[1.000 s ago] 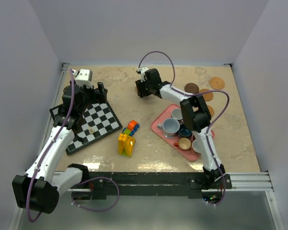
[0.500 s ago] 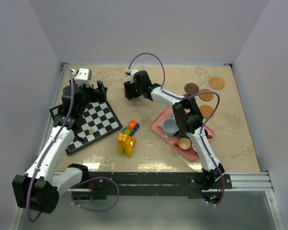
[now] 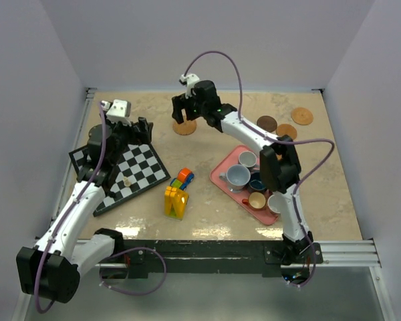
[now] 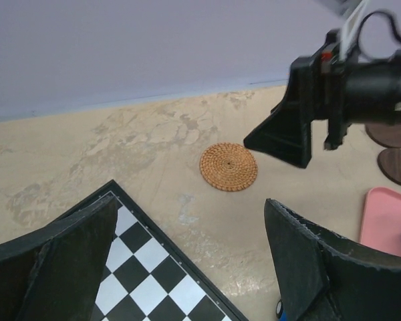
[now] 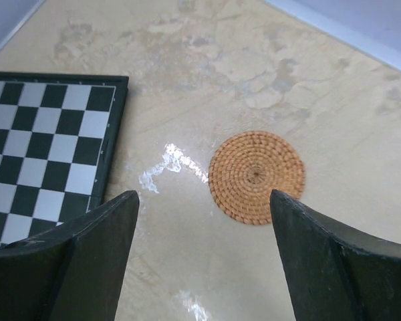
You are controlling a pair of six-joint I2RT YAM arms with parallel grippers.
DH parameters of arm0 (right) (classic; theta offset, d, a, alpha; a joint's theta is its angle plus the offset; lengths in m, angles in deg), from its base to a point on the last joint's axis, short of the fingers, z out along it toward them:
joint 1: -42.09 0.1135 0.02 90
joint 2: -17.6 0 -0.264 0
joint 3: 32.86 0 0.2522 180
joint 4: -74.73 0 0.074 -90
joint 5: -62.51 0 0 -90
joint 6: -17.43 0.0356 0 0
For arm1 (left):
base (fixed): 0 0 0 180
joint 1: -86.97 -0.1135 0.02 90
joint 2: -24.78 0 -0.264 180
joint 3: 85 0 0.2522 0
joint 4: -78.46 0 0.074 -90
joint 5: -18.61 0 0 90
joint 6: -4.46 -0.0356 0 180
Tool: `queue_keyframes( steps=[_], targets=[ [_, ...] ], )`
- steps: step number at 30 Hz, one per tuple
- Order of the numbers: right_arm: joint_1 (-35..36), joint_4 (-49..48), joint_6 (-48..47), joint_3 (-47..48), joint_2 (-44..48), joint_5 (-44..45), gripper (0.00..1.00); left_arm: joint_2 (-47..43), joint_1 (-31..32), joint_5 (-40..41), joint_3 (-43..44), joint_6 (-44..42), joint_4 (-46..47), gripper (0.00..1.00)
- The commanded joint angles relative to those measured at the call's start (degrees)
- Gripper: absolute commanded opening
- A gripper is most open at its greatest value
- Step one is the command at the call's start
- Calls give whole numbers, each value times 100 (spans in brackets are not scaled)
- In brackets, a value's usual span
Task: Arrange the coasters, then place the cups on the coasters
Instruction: Move the coaster to the center of the board.
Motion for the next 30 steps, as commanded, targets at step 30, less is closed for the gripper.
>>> queue_keyframes(
  steps=[30],
  targets=[
    [-1294, -1679, 425, -4826, 5358, 1201, 86, 5354, 1849, 1116, 3567, -793, -1457, 72]
  ],
)
